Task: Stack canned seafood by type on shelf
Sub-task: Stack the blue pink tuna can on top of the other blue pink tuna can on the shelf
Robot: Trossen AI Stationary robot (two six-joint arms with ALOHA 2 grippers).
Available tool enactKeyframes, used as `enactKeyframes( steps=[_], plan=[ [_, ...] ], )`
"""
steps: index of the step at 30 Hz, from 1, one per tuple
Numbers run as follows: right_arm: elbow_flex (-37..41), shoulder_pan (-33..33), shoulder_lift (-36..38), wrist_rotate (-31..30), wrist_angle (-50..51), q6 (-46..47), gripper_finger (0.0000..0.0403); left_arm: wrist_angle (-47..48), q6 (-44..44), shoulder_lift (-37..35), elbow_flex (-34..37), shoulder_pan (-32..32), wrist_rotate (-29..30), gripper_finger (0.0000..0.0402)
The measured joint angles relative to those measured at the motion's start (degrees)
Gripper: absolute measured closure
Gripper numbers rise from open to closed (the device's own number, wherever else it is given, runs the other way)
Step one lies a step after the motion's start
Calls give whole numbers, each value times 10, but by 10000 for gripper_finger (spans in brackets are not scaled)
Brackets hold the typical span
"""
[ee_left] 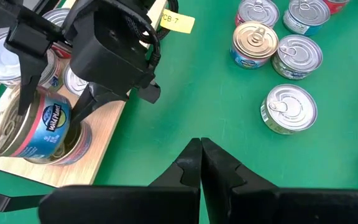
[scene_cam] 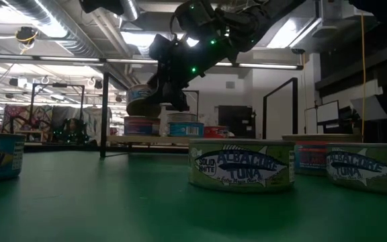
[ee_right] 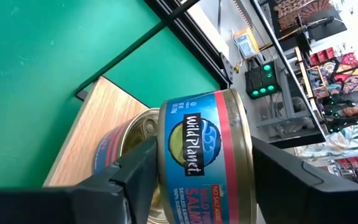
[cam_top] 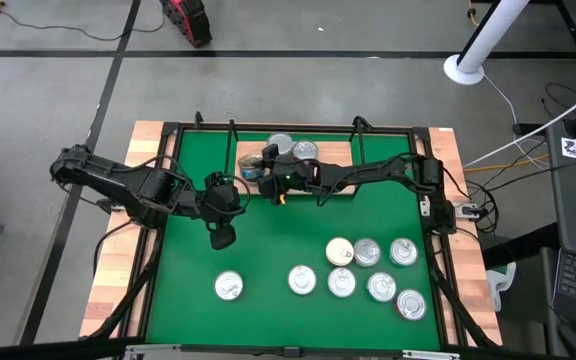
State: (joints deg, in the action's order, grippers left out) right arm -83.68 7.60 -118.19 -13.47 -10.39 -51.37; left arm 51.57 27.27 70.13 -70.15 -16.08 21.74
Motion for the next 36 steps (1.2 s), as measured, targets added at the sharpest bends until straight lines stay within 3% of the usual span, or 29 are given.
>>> enactKeyframes(
  steps=[14, 36],
  plan=[
    [0, 2, 0, -3, 0, 0, 111, -5, 0, 0, 0, 0, 0, 402],
    [0, 14, -1, 42, 31, 35, 107, -16, 18, 0, 0, 0, 0, 402]
  ],
)
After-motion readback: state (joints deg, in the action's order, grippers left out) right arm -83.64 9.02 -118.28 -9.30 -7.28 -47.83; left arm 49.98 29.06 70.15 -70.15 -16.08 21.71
